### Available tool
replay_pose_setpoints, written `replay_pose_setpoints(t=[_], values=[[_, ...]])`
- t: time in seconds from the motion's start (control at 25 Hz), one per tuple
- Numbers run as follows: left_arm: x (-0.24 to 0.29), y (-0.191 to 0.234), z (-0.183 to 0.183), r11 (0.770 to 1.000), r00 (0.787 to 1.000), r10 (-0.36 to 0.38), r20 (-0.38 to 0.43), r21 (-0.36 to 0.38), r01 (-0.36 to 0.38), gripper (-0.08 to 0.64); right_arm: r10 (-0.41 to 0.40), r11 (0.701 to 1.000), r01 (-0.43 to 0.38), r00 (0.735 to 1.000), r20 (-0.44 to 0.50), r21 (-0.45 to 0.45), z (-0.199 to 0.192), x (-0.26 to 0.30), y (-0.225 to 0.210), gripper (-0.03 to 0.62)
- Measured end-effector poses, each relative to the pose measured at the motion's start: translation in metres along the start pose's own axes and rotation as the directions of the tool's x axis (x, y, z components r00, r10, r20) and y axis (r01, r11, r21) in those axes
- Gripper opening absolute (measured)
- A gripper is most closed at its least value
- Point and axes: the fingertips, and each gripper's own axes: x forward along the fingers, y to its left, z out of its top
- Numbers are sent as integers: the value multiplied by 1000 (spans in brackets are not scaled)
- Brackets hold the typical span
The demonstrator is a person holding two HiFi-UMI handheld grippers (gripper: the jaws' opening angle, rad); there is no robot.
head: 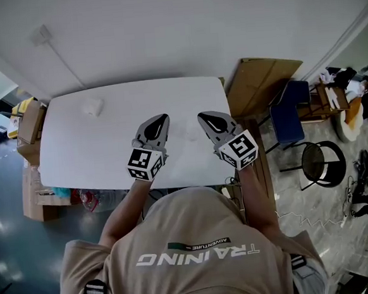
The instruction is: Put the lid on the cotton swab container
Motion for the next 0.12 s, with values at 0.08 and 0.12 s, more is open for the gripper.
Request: replay_pose_setpoints(t=[0.08,0.12], values=[[-1,-2,-1,1000,1000,3,0,-7,-3,12,8,1000,-8,1000,-10,8,-3,-1,2,17],[-1,-3,-1,1000,1000,5,0,-11,-5,12,12,1000,-12,1000,-14,13,-4,-2,3,17]])
